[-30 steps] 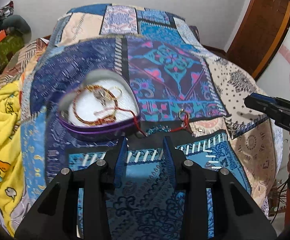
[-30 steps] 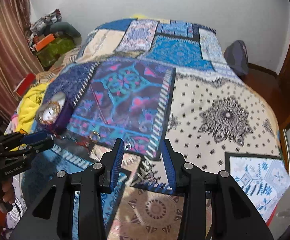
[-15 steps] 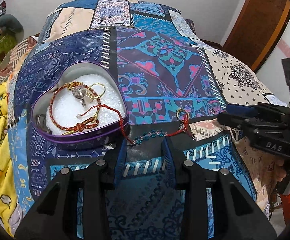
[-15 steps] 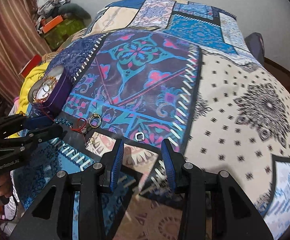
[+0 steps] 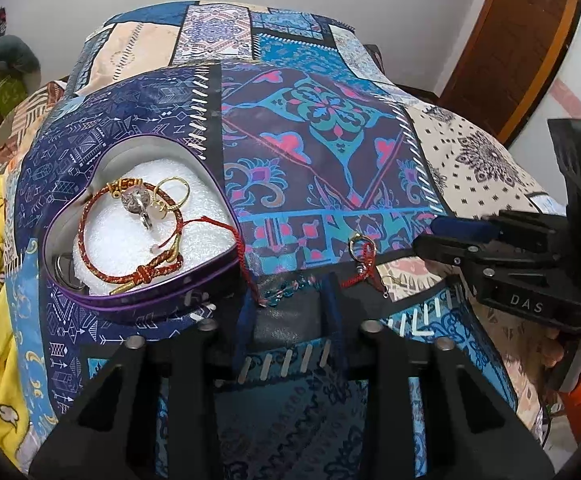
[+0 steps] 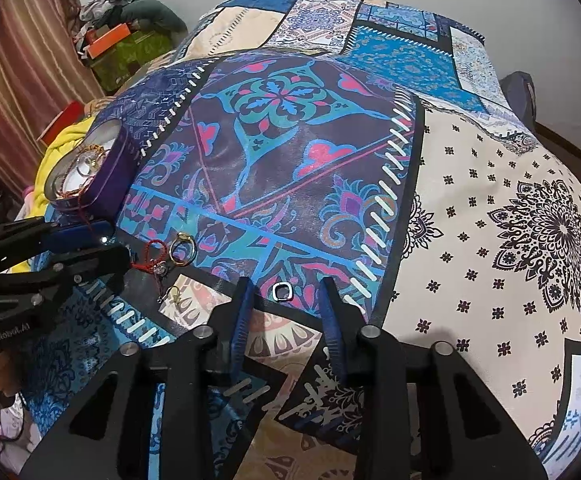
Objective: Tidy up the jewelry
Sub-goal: 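Grasp the red string bracelet with the left tool and lift it toward the tin, then lower the red string bracelet into the heart tin and open the left tool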
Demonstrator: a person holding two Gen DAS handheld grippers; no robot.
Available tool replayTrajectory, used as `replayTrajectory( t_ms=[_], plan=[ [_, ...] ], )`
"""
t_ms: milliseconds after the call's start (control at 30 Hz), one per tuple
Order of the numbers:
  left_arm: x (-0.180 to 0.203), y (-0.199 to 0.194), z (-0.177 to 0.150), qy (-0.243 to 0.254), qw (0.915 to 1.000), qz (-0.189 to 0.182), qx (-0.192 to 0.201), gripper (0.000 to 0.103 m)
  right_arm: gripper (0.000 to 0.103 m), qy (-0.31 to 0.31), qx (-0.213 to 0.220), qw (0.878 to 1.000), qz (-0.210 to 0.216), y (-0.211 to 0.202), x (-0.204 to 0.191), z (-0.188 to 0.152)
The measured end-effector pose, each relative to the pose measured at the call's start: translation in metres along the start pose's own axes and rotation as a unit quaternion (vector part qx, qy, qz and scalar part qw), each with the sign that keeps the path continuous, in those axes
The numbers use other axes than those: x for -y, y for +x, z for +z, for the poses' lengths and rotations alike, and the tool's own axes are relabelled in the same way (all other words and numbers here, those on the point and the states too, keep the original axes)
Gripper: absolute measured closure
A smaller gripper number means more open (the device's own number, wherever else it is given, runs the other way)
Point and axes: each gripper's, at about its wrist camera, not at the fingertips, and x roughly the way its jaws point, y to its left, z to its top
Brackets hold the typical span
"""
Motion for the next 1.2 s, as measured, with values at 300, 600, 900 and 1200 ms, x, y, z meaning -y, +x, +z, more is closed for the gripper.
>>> replayTrajectory(
  t_ms=[300,600,900,1200],
  plan=[
    [-0.001,-0.003,-0.003,-0.010,0.9999,-0.006,0.000,0.097,0.094,-0.007,0.005,1.000,-0.013,0.002,-0.005,0.002],
    [-0.003,-0.033,0.003,-0.007,0.9995,0.012,0.028,0.097,0.094,0.006,0.018,1.000,-0.012,-0.008,-0.001,0.002],
    [-0.020,-0.075,0.021,-0.014,0.9961,0.031,0.081,0.097,0.094,0.018,0.062,0.998,-0.016,-0.043,0.000,0.015],
    [-0.042,-0.109,0.036,-0.029,0.9904,0.044,0.128,0.097,0.094,0.016,0.112,0.993,-0.011,-0.071,-0.014,0.036]
  ],
)
